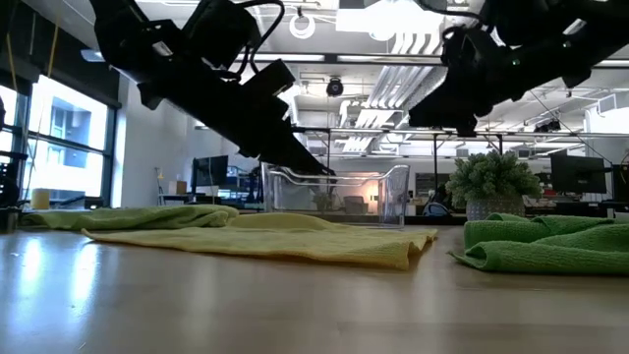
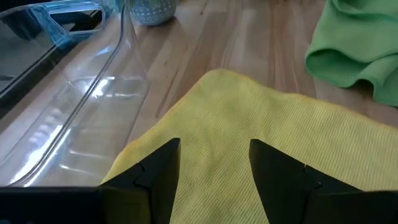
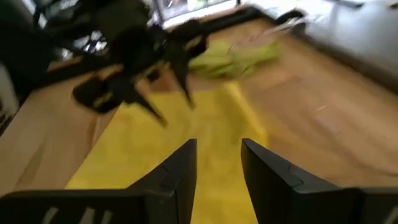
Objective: Roll microfiber towels into tight, uniform cylinder then place into a basket
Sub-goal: Fold the yellow microfiber towel
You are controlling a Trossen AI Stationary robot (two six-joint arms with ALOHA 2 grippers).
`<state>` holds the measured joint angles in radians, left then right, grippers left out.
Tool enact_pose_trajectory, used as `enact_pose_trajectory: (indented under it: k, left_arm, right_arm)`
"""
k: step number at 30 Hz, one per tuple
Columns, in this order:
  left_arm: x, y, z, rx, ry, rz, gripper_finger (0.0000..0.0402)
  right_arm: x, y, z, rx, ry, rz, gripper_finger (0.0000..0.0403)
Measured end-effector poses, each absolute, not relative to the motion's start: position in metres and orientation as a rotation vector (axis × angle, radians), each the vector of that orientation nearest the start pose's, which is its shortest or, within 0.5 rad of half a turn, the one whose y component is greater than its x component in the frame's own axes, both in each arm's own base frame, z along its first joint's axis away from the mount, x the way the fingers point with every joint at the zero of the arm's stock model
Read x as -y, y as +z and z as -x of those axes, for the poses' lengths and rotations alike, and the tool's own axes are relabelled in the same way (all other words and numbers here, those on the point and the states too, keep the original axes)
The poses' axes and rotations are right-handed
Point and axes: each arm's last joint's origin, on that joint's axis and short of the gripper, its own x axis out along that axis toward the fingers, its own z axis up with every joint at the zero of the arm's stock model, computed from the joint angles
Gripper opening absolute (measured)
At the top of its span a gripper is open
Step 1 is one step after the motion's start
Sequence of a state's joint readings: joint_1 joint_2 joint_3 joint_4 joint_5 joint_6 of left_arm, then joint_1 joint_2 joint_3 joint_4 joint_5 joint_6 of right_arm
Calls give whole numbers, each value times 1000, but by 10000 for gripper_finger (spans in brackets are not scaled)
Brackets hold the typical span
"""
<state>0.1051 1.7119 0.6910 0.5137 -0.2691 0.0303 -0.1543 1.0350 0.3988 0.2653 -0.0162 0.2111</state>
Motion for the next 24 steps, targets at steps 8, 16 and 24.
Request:
enact_pose_trajectory:
  k: [8,16,24]
  left_arm:
    - [-39,139,-317,-524,300,36,181]
    - [-29,131,-314,-614,182,78,181]
    - [-2,123,-308,-731,104,46,181]
  right_arm:
    - [12,177,-222,-426,-153,-330,119]
    - [-10,143,-237,-517,-217,-399,119]
    - [-32,110,-246,-559,-269,-429,119]
